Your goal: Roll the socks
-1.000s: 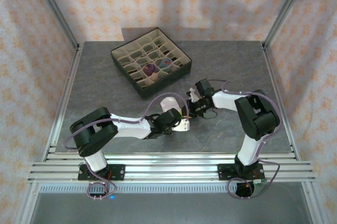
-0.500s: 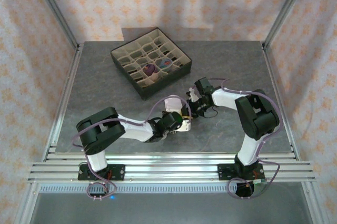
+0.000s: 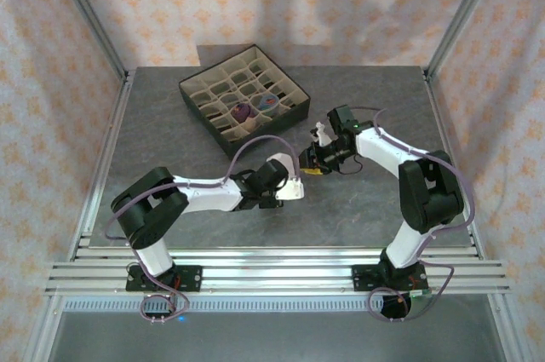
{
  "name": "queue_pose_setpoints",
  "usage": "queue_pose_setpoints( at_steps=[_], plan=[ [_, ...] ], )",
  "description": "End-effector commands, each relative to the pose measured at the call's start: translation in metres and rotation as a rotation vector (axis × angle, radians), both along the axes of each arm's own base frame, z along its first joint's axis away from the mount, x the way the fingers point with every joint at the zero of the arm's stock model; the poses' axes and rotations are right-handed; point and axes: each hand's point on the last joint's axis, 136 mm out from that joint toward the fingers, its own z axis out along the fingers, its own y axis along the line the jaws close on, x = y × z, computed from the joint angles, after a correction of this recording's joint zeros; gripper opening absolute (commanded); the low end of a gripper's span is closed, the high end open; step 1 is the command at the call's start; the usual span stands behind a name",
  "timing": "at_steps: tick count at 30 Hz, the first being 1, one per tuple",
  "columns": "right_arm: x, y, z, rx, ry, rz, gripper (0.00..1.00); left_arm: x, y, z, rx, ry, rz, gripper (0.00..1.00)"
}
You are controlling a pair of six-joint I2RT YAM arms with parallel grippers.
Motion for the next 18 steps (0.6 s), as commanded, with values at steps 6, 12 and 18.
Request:
queue_pose_setpoints(
  at_steps=[6, 12, 18],
  plan=[
    [0.026, 0.042, -0.015, 0.006, -0.048, 0.058, 0.30, -0.023, 0.006, 0.009, -0.111, 0.235, 0.003, 0.00],
    [0.025, 0.065, -0.043, 0.030, 0.016, 0.116, 0.24, -0.018, 0.010, 0.020, -0.198, 0.318, 0.051, 0.00],
    [0.011, 0.059, -0.073, -0.021, 0.111, 0.154, 0.22, -0.007, 0.016, 0.028, -0.297, 0.456, 0.136, 0.00]
  ],
)
